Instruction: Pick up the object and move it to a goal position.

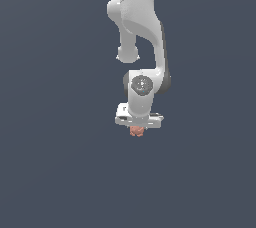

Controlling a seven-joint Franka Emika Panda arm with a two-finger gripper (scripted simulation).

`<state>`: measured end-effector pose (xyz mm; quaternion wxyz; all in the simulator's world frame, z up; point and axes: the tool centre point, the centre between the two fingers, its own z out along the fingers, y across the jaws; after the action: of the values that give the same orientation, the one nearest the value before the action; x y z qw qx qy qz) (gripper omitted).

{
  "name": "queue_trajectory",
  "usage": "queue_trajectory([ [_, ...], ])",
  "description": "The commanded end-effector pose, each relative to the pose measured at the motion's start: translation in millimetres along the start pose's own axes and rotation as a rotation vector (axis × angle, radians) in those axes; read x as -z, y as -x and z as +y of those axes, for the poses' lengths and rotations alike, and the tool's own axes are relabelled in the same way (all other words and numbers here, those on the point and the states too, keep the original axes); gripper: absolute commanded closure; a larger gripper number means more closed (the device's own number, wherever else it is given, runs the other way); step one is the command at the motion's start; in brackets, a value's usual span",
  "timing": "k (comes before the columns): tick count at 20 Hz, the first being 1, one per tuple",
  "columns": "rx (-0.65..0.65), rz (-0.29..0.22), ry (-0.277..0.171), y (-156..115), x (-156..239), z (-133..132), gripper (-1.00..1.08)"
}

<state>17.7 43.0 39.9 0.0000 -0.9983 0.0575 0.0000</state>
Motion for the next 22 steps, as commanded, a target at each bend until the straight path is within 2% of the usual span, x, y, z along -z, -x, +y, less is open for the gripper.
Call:
queue_trajectory([
  [1,0.0,0.0,0.0,0,1,1,1.08],
  [12,0.0,0.0,0.0,11,37,26,1.08],
  [22,0.0,0.0,-0.001,34,119,83,1.08],
])
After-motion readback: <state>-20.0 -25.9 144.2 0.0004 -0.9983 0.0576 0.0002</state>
